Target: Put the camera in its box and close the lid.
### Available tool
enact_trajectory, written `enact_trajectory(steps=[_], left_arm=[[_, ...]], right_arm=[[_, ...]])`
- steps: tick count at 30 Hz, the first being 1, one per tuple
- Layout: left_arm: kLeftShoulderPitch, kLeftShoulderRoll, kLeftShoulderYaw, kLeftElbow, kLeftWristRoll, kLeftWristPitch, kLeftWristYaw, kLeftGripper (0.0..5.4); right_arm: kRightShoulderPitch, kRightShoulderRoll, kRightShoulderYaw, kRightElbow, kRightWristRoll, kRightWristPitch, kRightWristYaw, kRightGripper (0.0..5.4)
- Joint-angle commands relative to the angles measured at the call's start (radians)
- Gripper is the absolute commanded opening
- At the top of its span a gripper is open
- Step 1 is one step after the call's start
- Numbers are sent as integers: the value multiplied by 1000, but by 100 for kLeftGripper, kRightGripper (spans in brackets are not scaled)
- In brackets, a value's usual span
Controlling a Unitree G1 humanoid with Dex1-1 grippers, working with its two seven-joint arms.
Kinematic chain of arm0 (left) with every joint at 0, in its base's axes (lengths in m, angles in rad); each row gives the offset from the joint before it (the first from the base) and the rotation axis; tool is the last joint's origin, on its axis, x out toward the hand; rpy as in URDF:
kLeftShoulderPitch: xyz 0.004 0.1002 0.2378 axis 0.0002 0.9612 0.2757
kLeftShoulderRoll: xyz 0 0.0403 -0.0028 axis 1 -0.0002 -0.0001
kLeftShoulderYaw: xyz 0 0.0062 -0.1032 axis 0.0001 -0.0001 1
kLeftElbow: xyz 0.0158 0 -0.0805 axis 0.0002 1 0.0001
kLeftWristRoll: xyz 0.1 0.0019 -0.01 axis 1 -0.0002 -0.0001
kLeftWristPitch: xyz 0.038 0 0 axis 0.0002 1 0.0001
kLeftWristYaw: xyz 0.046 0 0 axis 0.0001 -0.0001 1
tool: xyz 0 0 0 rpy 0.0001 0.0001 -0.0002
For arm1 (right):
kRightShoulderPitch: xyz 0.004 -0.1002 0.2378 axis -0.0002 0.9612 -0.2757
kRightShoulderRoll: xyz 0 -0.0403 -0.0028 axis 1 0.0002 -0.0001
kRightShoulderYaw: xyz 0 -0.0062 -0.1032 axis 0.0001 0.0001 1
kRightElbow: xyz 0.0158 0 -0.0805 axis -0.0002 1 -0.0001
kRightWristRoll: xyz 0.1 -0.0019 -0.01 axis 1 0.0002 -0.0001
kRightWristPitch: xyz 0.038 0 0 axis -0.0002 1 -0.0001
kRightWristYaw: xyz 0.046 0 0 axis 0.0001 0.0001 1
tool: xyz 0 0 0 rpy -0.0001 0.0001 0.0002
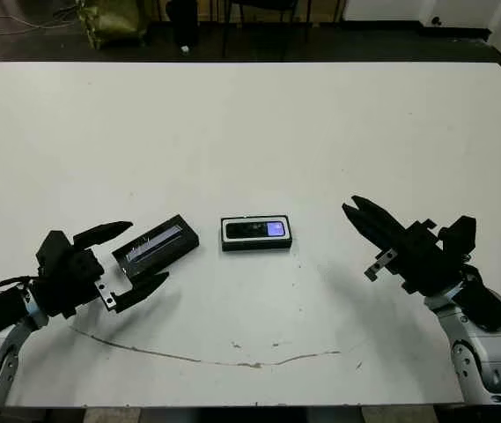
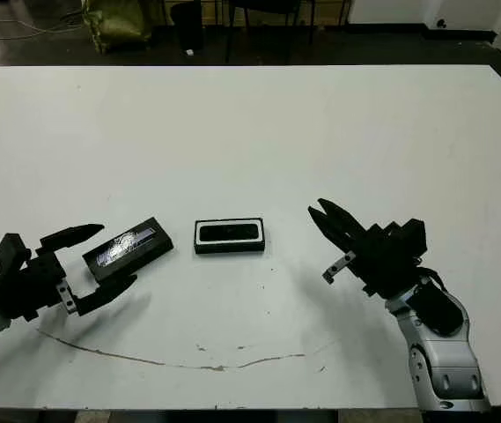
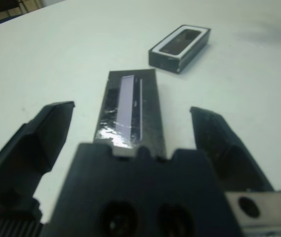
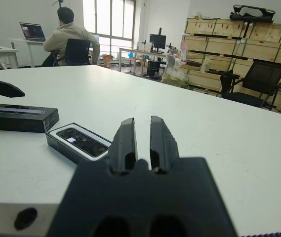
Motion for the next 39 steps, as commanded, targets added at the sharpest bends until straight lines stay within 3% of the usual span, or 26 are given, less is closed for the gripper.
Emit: enact_trajectory(steps=[1,4,11,15,30,39], left_arm=[[8,-5,-10,35,21,-3,9,539],[0,-8,-12,86,47,-69,6,539],[-13,7,-23,104,62,-51,3,539],[-32,0,-27,169,80,-125,-6,539],[-82,19,-44,249,44,-43,-112,539],[-69,52,-60,194,65,35,-94,539]], right_arm=[[14,-7,0,7,0,11,3,0],[16,-7,1,2,-4,18,-4,0],[19,-9,1,-4,-9,24,-7,0],[16,-5,0,7,-5,11,0,0],[17,-9,2,1,-13,19,-6,0],[21,-7,3,-8,-7,34,-9,0]])
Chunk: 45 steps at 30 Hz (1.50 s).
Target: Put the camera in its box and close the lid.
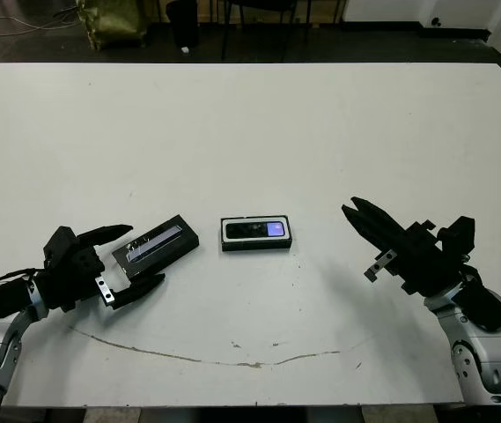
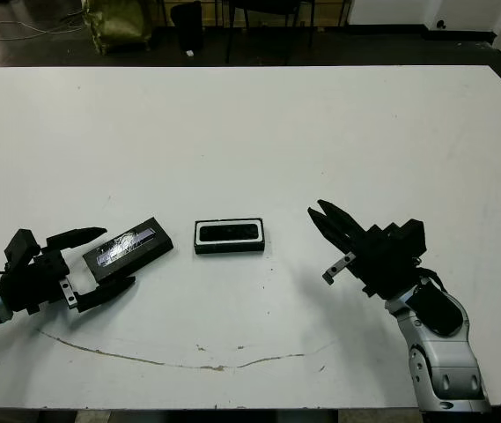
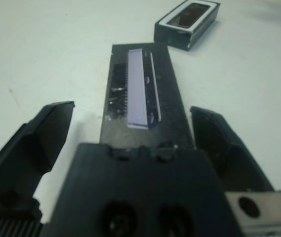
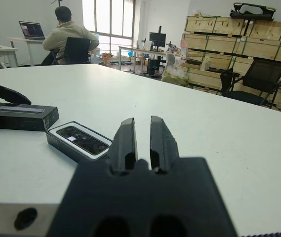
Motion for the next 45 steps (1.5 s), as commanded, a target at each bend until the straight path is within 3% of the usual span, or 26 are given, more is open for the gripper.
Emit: enact_trajectory(steps=[1,5,9,14,17,28,33,37,39,45], left_arm=[[37,26,-23,-4,41,44,7,539],[39,38,-28,1,46,49,2,500],[53,46,-31,-39,49,85,26,402],[81,41,-27,-89,66,59,70,279],[78,39,-26,-84,43,84,60,234],[75,55,-21,-98,31,123,45,232],[70,37,-4,-85,9,69,41,232],[39,34,10,-92,-65,139,2,232],[4,33,17,-77,-87,120,-33,232],[-101,76,24,-150,-97,212,-32,232]], right_arm=[[15,-5,1,9,1,8,4,0],[11,-3,0,24,1,-9,13,0],[18,-10,2,-4,-2,22,-3,0],[16,-6,1,9,-3,3,5,0],[13,-5,0,16,-4,-2,7,0],[17,-9,3,9,-3,13,2,0],[14,-5,3,17,1,4,10,0],[16,-5,4,12,-5,6,3,0],[16,-7,4,11,-9,8,-1,0],[18,-8,4,5,-11,14,-2,0]])
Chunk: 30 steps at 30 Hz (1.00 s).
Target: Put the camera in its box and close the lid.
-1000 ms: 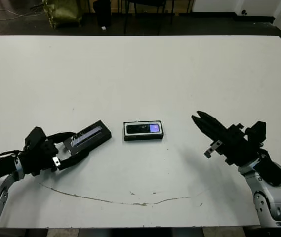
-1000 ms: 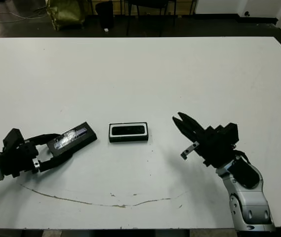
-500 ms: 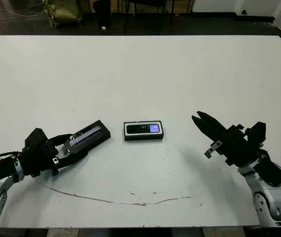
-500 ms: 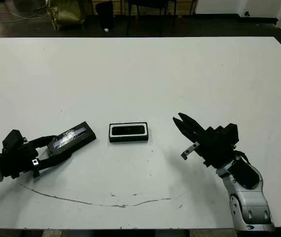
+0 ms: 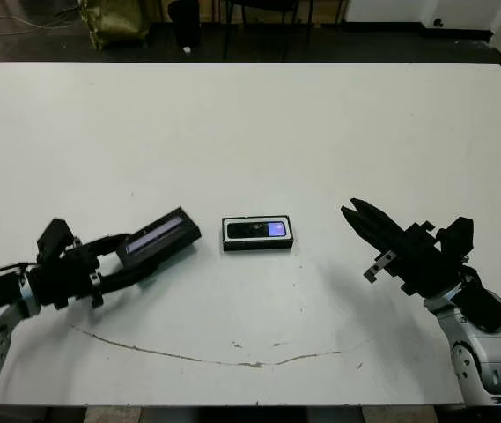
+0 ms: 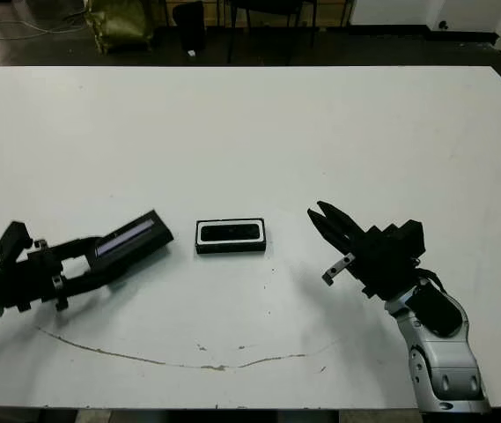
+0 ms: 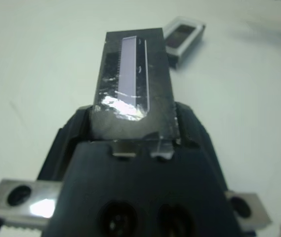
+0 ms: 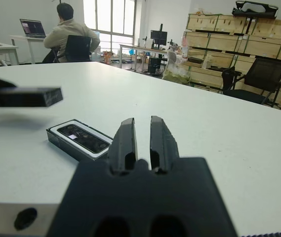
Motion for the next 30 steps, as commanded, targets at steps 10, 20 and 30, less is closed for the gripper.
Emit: enact_trajectory(steps=[10,20,30], left_arm=[[-267,16,-87,114,34,90,-116,232],[-426,-30,-161,336,128,14,-181,232],[-483,-87,-194,437,179,-18,-201,232]], right_arm=[[16,-3,1,9,0,8,-1,0],[17,-2,2,-3,14,33,2,0],[14,2,2,14,23,27,11,0]])
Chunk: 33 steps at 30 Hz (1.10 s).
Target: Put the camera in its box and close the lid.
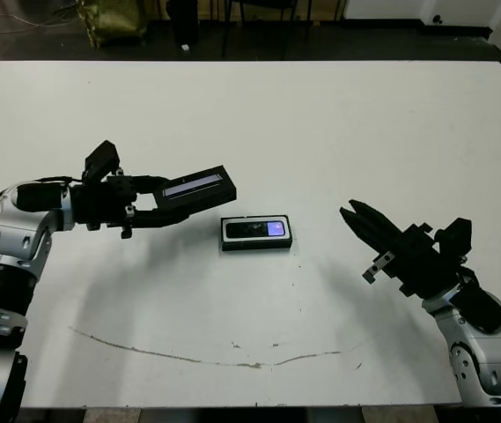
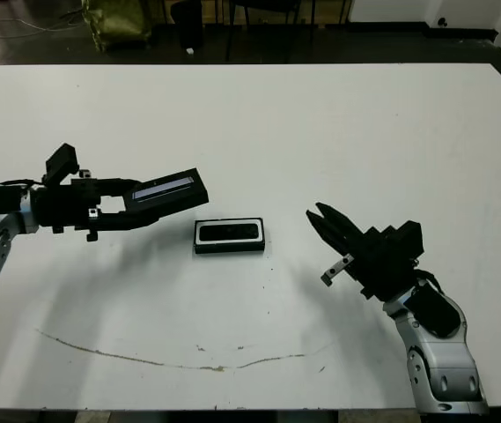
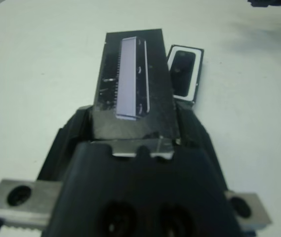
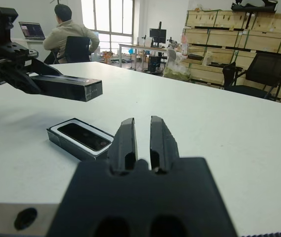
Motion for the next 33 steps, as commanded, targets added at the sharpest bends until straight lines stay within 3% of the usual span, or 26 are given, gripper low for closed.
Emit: enact_trajectory(steps=[1,12,33], left_arm=[[-10,-12,-22,27,34,2,-3,232],[1,-41,-37,42,51,-3,-36,232],[-40,-149,-40,184,60,-81,-94,232]], right_arm=[[11,-7,1,4,-1,14,1,0],[8,-5,1,10,2,9,9,0],[25,-24,11,-79,-42,81,-52,0]])
